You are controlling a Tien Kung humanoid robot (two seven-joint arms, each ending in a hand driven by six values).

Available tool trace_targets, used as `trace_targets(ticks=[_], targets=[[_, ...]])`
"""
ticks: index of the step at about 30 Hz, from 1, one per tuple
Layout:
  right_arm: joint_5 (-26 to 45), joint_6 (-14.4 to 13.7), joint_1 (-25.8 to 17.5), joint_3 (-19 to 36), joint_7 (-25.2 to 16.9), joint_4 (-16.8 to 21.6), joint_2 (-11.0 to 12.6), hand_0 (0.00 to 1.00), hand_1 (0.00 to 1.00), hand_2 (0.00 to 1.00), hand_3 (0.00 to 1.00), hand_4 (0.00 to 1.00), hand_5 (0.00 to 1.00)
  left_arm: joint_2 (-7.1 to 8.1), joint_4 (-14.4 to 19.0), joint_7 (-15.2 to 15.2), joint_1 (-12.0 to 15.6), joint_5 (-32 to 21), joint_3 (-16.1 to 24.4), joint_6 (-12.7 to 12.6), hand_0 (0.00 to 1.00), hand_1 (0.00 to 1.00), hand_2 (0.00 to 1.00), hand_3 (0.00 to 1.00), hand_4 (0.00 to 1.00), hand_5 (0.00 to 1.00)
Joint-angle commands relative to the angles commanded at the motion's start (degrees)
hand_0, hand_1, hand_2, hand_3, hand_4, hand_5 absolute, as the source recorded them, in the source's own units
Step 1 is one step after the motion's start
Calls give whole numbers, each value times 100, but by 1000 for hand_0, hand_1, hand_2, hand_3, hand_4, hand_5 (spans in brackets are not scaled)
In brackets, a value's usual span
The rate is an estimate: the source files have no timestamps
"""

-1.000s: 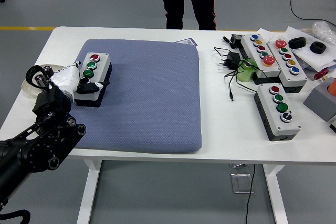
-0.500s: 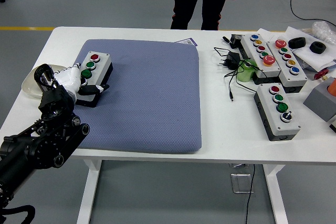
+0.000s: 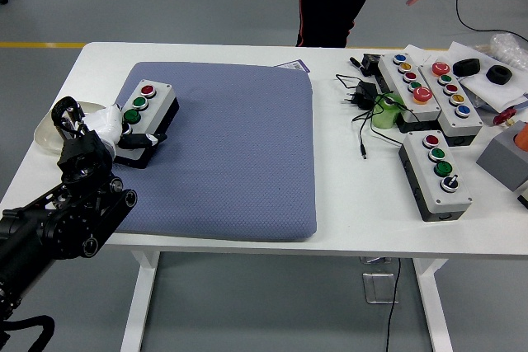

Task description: Pick up the button,place it on the desk,press the button,press the button

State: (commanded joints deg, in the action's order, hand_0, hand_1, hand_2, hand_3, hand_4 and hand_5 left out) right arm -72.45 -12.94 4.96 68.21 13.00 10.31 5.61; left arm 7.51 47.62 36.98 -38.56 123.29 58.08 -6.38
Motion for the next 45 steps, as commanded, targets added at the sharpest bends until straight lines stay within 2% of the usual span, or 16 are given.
trace_targets(ticks=[2,3,8,10,14,15,17,20,21,23,26,27,32,34,40,45], targets=[[0,1,2,0,-1,0,1,751,705,715,584,182,138,6,-2,0,-10,68,-7,-58,297,486,554,547,913,441],[-5,1,3,6,0,0,1,751,705,715,584,182,138,11,-7,0,-18,104,-14,-87,157,371,410,415,868,368],[-14,0,7,21,-1,0,0,751,705,715,584,182,138,47,-34,0,-41,122,-65,-200,157,371,410,415,868,368],[-16,0,8,27,-2,0,1,751,705,715,585,182,138,64,-42,-74,-38,68,-85,-230,120,337,383,390,824,317],[-21,-2,11,45,-4,0,4,751,705,715,585,182,138,112,-80,-536,-23,-69,-186,-168,120,337,383,390,824,317],[-30,-2,12,53,-4,0,4,751,705,715,584,182,138,120,-92,-672,-18,-64,-199,-143,110,319,371,380,767,285],[-28,-3,13,56,-4,0,4,751,705,715,584,182,138,141,-108,-926,-10,-94,-266,-117,110,319,371,380,767,285],[-39,-4,15,65,-4,0,4,751,705,715,584,182,138,167,-122,-1231,5,-81,-333,-188,110,319,371,380,767,285],[-36,-4,14,68,-5,0,4,751,705,715,585,182,138,179,-127,-1342,5,-83,-361,-226,86,258,359,364,680,209],[-42,-4,15,72,-5,0,3,751,705,715,585,182,138,199,-136,-1525,5,-69,-399,-299,86,258,359,364,680,209],[-52,-4,17,84,-5,0,3,751,705,715,585,182,138,256,-170,-2038,-5,-159,-459,-456,86,258,359,364,680,209],[-54,-5,17,86,-5,0,3,751,705,715,584,182,138,269,-175,-2130,-8,-156,-470,-485,75,249,347,347,654,174],[-55,-5,21,90,-5,0,1,751,705,715,584,182,138,376,-214,-2933,-20,-310,-494,-570,75,249,347,347,654,174],[-47,-6,19,87,-6,0,0,751,705,715,585,182,138,422,-219,-3272,-20,-421,-518,-536,57,219,336,335,693,227],[-44,-6,15,81,2,0,0,751,705,715,585,182,138,585,-248,-4206,-31,-495,-789,-135,53,208,336,333,699,256],[-51,-9,1,89,9,0,-5,751,705,715,584,182,138,676,-133,-4747,31,-526,-957,-361,50,199,338,335,683,248]])
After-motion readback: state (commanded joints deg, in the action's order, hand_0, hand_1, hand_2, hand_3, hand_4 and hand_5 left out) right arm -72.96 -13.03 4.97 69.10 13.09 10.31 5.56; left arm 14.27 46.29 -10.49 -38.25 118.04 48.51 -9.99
